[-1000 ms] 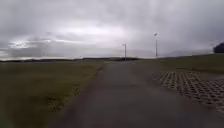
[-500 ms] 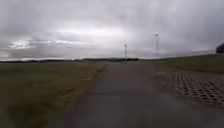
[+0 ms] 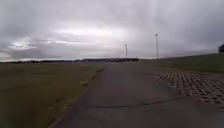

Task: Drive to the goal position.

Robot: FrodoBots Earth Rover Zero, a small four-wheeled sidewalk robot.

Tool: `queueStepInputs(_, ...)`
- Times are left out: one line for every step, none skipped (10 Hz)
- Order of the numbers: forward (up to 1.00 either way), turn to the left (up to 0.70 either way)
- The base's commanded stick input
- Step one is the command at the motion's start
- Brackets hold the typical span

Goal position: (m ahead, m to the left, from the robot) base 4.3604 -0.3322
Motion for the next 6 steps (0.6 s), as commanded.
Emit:
queueStepInputs(1.00, 0.00)
queueStepInputs(1.00, 0.00)
queueStepInputs(1.00, 0.00)
queueStepInputs(1.00, 0.00)
queueStepInputs(1.00, 0.00)
queueStepInputs(1.00, 0.00)
